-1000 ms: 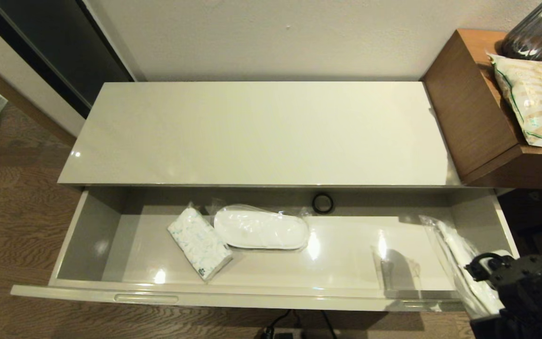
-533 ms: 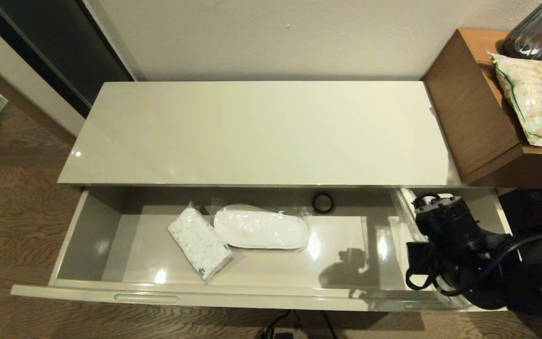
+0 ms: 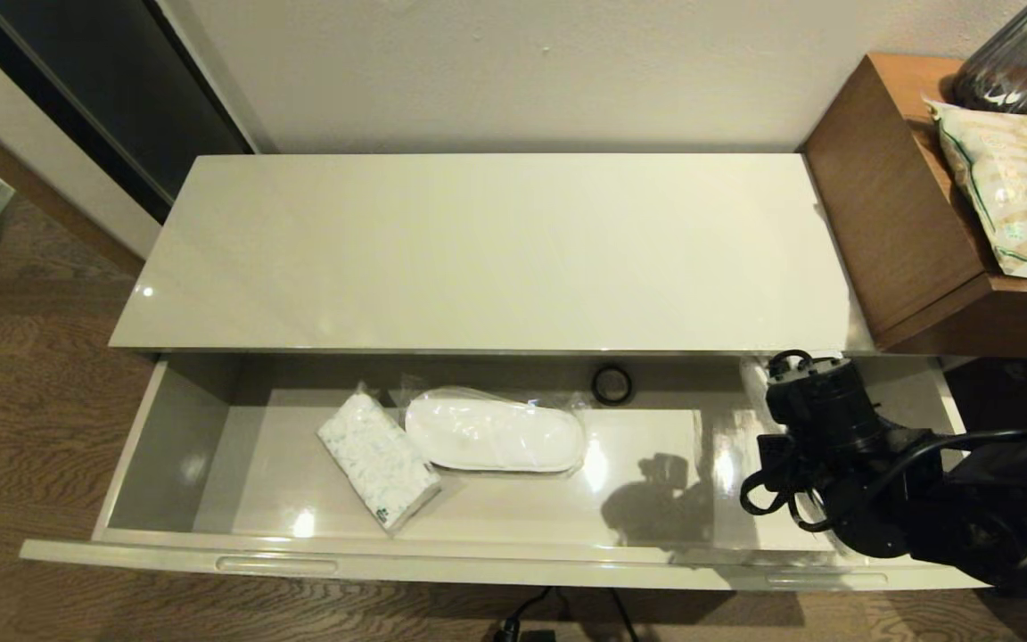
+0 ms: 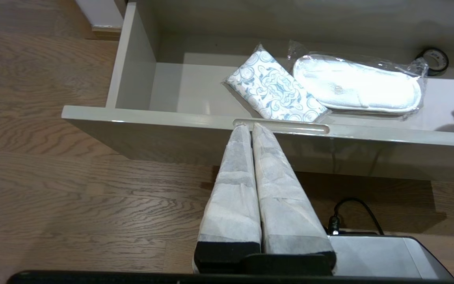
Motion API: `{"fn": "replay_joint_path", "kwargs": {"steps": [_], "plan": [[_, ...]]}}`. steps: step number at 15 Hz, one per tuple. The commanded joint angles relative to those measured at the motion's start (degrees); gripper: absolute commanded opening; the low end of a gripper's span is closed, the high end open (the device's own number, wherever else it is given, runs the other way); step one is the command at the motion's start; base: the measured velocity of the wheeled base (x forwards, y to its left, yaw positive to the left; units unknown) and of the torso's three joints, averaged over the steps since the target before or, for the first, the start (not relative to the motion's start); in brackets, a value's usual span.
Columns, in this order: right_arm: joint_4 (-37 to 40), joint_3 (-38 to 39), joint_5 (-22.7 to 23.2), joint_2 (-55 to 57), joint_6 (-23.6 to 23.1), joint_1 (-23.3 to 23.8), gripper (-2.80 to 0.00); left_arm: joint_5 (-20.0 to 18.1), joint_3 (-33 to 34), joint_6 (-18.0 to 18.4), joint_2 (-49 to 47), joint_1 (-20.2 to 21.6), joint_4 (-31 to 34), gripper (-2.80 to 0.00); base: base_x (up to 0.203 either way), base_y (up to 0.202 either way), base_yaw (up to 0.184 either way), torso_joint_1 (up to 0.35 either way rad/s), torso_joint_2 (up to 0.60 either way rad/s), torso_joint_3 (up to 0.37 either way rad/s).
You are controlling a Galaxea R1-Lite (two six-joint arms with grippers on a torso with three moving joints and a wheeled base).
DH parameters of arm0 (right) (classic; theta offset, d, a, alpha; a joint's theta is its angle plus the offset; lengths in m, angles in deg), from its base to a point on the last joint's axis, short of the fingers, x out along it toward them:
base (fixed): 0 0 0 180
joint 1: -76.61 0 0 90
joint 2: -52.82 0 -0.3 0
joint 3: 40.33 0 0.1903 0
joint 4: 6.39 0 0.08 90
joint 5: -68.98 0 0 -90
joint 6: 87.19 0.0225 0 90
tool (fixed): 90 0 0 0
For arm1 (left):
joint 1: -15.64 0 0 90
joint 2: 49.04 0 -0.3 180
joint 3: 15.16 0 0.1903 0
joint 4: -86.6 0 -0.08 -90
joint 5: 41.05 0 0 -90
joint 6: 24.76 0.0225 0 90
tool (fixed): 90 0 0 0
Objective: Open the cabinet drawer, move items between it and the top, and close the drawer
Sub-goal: Put the disposable slippers in the drawer
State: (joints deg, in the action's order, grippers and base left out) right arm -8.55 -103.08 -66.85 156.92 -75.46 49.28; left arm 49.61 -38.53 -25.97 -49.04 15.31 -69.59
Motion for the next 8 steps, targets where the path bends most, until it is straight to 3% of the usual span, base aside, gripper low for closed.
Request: {"fn": "replay_joint_path", "kwargs": {"steps": [1,4,8], "plan": [[-2.3,0.7,-0.8,3.2,-0.2,0.0,0.00,0.0,0.0,0.0,0.1,0.0,0.0,-2.80,0.000,0.000,0.000,0.000,0.00,0.000],[-10.3,3.9,-1.6,7.0,-0.6,-0.2,0.00,0.0,0.0,0.0,0.1,0.0,0.0,-2.80,0.000,0.000,0.000,0.000,0.00,0.000],[-11.3,8.7,-1.0,-0.6,-3.0,-0.3,0.00,0.0,0.0,0.0,0.1,0.0,0.0,-2.80,0.000,0.000,0.000,0.000,0.00,0.000]]}}
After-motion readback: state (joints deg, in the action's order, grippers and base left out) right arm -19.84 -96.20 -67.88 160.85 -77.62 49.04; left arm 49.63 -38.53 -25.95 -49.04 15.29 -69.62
